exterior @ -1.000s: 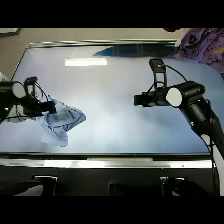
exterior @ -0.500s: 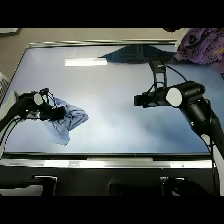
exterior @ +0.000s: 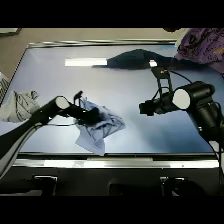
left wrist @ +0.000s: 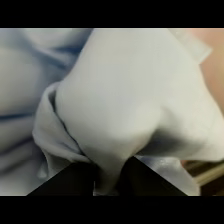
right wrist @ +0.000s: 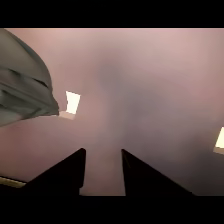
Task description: Fold the clothes and pants, and hang the long-sleeved shirts on hangers.
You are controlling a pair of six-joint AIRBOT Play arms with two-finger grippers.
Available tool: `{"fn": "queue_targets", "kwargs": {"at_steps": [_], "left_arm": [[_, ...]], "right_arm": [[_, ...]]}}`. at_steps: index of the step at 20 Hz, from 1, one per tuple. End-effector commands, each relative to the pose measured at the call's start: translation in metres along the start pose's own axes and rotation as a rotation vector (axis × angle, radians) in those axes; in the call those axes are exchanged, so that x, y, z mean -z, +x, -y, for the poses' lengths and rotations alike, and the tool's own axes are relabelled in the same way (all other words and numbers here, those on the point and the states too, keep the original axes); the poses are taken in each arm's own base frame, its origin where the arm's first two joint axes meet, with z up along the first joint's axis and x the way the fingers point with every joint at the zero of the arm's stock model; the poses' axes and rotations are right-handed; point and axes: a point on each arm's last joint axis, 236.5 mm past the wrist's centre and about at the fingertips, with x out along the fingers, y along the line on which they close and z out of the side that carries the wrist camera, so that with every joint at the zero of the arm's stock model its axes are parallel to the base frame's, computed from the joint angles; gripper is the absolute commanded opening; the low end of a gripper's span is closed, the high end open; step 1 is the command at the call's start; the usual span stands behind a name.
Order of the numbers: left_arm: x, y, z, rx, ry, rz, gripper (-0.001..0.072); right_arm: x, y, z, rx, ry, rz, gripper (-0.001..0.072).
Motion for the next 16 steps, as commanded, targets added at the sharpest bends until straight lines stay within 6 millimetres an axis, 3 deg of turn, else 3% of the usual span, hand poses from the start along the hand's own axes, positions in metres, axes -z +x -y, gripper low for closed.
{"fn": "queue_targets", "kwargs": {"at_steps": [1,3,4,5,6,7,10,12,14,16], "left_arm": [[0.015,0.043,0.074,0.155,-0.095,0.129,0.0019],[0.009,0.064,0.077,0.165,-0.133,0.195,0.0025],[0.006,0.069,0.074,0.161,-0.137,0.21,0.0137],[0.0,0.068,0.073,0.163,-0.145,0.221,0.0401],[-0.008,0.061,0.071,0.168,-0.155,0.232,0.0603],[-0.017,0.049,0.068,0.169,-0.147,0.239,0.0634],[-0.05,-0.006,0.047,0.158,-0.031,0.255,0.0634],[-0.072,-0.049,0.023,0.136,-0.004,0.28,0.0634],[-0.091,-0.088,-0.005,0.109,-0.027,0.318,0.0634],[-0.104,-0.117,-0.029,0.092,-0.06,0.347,0.0634]], "right_arm": [[0.019,-0.016,0.014,0.051,-0.063,-0.05,0.0412],[0.018,-0.017,0.012,0.044,-0.064,-0.042,0.0429],[0.015,-0.016,0.009,0.033,-0.063,-0.027,0.043],[0.01,-0.013,0.007,0.026,-0.057,-0.003,0.0432],[0.006,-0.009,0.007,0.023,-0.054,0.016,0.0462],[0.004,-0.006,0.009,0.029,-0.056,0.029,0.0552],[0.011,0.011,0.017,0.064,-0.064,0.007,0.0578],[0.036,0.041,0.004,0.001,-0.034,-0.085,0.0599],[0.07,0.075,-0.031,-0.15,0.054,-0.196,0.0602],[0.105,0.09,-0.095,-0.441,0.111,-0.319,0.0602]]}}
